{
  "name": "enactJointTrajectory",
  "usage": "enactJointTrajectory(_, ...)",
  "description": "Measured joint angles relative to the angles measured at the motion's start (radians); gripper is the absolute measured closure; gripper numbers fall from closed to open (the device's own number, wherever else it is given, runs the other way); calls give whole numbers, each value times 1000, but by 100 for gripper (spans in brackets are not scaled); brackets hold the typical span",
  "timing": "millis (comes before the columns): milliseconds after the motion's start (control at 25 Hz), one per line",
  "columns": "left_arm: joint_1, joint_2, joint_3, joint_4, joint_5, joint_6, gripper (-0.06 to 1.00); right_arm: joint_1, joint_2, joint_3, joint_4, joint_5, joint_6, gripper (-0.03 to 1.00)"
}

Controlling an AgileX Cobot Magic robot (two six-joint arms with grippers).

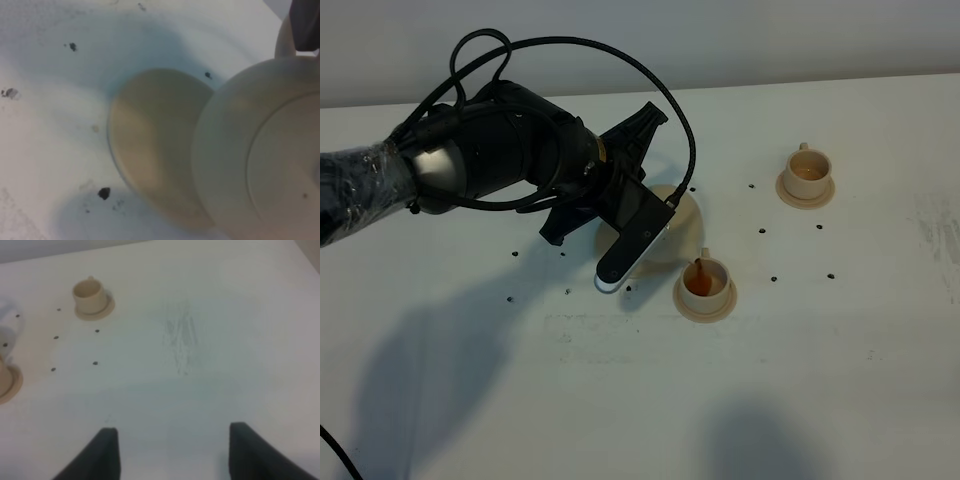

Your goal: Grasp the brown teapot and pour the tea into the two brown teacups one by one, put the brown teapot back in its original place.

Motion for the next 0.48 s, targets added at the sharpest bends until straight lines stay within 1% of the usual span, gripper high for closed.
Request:
enactJointTrajectory(200, -2, 0, 0, 21, 0, 2, 85, 0, 0, 0, 0, 0, -1, 50)
enactJointTrajectory(480, -20, 0, 0, 27, -12, 2, 85, 0, 0, 0, 0, 0, -1, 50)
